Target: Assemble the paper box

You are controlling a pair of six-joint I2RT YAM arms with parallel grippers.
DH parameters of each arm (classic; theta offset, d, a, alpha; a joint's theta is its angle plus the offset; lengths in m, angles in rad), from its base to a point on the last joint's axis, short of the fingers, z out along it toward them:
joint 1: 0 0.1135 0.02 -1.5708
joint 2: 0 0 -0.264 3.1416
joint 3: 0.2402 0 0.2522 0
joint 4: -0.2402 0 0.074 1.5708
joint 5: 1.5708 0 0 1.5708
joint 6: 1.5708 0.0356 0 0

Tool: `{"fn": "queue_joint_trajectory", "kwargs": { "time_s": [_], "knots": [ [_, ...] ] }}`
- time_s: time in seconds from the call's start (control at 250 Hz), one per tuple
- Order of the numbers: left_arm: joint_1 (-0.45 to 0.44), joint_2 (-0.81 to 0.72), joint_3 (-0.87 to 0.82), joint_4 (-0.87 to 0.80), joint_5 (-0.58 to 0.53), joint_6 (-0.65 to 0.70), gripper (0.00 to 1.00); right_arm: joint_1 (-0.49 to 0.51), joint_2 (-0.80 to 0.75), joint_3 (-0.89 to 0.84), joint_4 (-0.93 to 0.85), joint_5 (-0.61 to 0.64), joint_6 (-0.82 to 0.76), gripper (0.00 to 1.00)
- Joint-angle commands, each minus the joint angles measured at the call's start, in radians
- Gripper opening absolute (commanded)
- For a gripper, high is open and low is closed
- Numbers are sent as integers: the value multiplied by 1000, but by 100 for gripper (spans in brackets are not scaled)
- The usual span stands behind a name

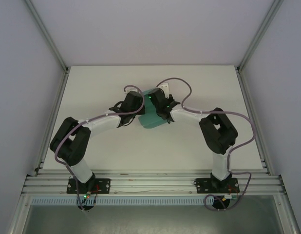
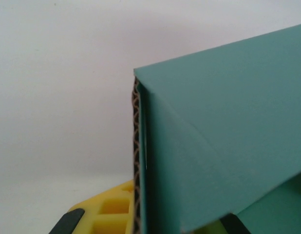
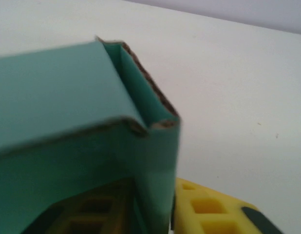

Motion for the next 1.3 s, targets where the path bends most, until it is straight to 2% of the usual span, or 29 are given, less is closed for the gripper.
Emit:
{"fn": "queue_joint_trajectory", "kwargs": {
  "time_s": [0.0, 0.076, 0.144, 0.216, 0.24, 0.252, 0.336, 0.404, 0.5, 0.684, 0.755, 0.795, 0.859, 0.923, 1.079, 1.295],
  "knots": [
    [18, -5, 7, -18, -13, -6, 0, -68, -83, -84, 124, -184, -105, 35],
    [19, -3, 7, -11, -4, 13, 0, -68, -141, -130, 161, -304, -125, 51],
    [19, -4, 7, -6, 0, 31, 0, -70, -201, -167, 169, -401, -148, 74],
    [22, -8, 9, -7, 9, 55, 0, -70, -280, -215, 185, -489, -160, 87],
    [22, -10, 8, -4, 16, 65, 0, -69, -307, -232, 195, -510, -159, 98],
    [23, -10, 8, -5, 19, 68, 0, -70, -321, -242, 201, -518, -160, 100],
    [33, -20, 4, 6, 40, 87, 0, -69, -423, -303, 222, -555, -164, 100],
    [44, -29, 9, 7, 62, 116, 0, -72, -506, -345, 230, -524, -149, 100],
    [63, -29, 36, -13, 148, 216, 0, -79, -614, -404, 238, -444, -117, 100],
    [68, -14, 183, -283, 284, 554, 0, -118, -789, -475, 99, -296, -43, 100],
    [51, -21, 206, -411, 418, 752, 0, -146, -845, -490, 16, -275, 3, 100],
    [33, -24, 212, -477, 449, 859, 0, -166, -872, -497, -30, -289, 22, 100],
    [-3, -22, 232, -573, 433, 968, 0, -195, -910, -514, -89, -306, 43, 100],
    [-28, -4, 273, -666, 385, 1022, 0, -220, -939, -531, -135, -320, 54, 100],
    [-61, 76, 388, -840, 291, 1062, 0, -271, -962, -550, -203, -352, 75, 100],
    [-164, 218, 475, -949, 106, 1076, 0, -317, -919, -549, -234, -405, 95, 100]
  ]
}}
